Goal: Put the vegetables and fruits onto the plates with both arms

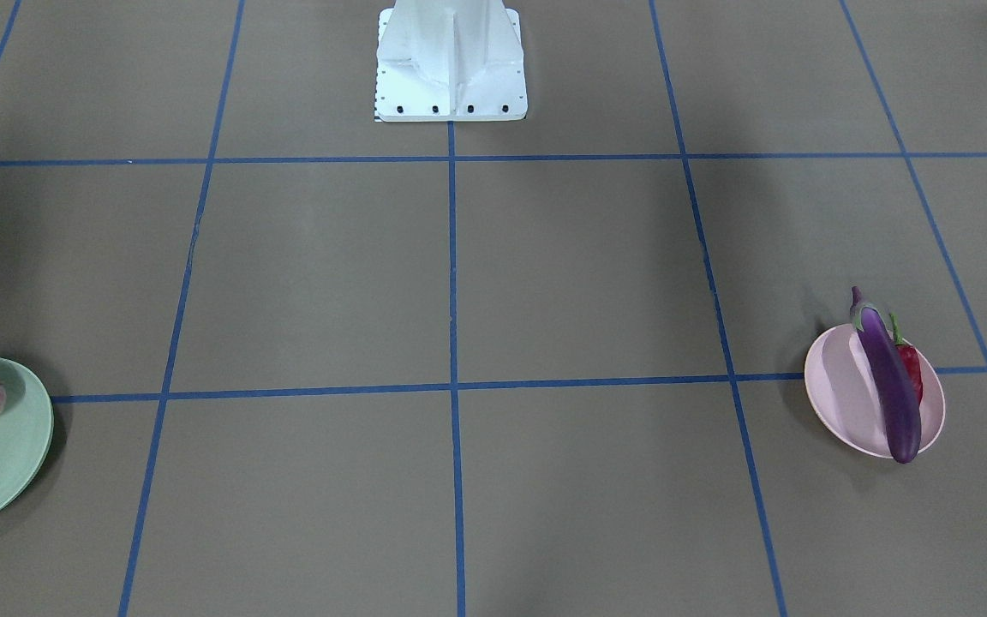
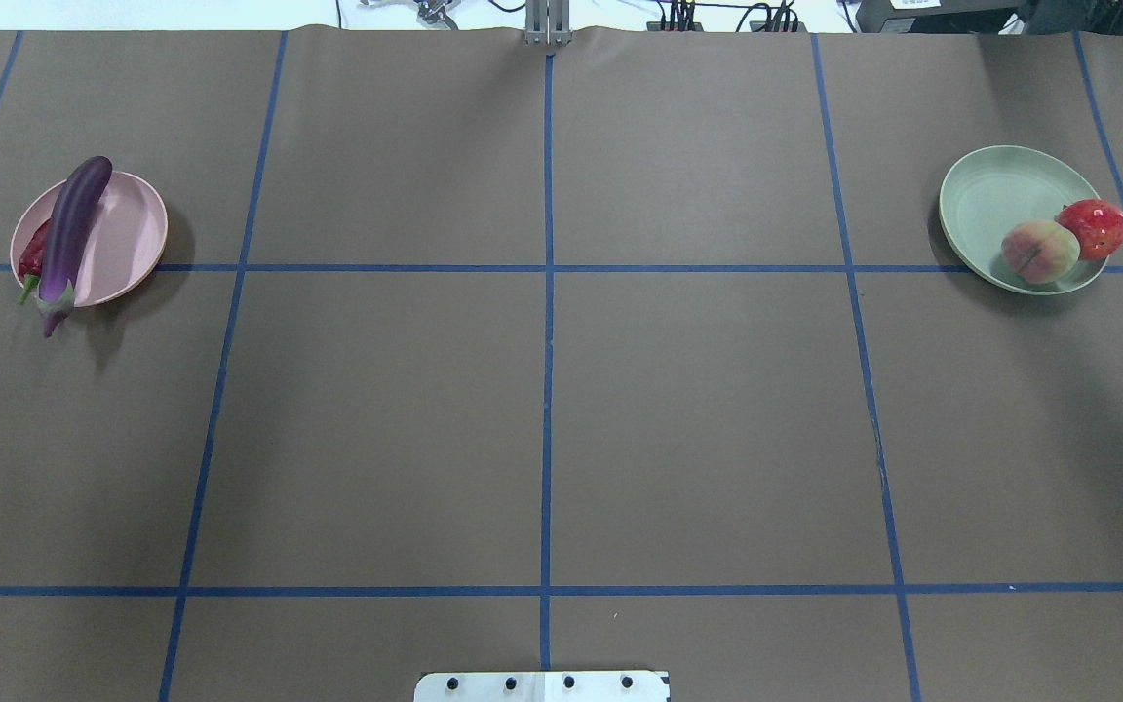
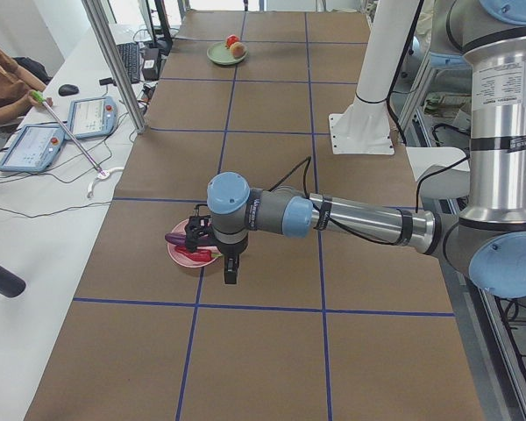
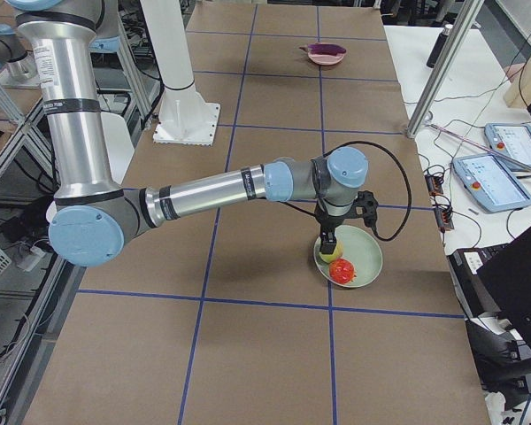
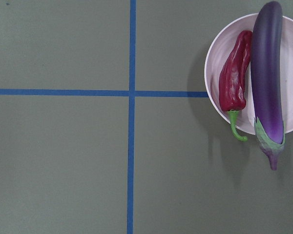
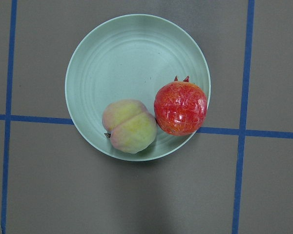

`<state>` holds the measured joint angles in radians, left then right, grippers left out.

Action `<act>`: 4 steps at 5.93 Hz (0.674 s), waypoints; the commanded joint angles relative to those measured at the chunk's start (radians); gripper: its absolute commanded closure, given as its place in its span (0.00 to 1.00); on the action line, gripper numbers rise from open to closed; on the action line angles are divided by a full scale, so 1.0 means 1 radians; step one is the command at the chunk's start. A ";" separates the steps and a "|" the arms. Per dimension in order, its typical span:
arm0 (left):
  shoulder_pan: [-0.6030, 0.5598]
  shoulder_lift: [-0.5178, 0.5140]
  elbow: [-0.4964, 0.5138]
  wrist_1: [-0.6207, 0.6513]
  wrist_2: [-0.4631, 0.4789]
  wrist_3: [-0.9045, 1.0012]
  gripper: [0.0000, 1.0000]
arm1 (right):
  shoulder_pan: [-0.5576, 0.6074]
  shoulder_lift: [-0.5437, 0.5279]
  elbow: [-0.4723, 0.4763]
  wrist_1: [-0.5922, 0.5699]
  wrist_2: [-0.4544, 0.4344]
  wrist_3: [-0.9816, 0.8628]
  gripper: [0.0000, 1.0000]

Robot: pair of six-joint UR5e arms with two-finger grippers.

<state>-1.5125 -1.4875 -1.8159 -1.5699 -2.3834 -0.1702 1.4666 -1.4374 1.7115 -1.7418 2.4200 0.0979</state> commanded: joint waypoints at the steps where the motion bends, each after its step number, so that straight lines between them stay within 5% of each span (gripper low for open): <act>1: 0.000 0.001 -0.013 0.001 -0.028 -0.003 0.00 | -0.005 -0.004 -0.012 0.001 -0.006 -0.003 0.00; 4: -0.002 0.003 -0.022 -0.001 -0.030 0.000 0.00 | -0.006 -0.020 -0.018 0.005 -0.004 -0.003 0.00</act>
<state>-1.5128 -1.4858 -1.8309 -1.5725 -2.4121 -0.1703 1.4613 -1.4497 1.6970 -1.7389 2.4157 0.0951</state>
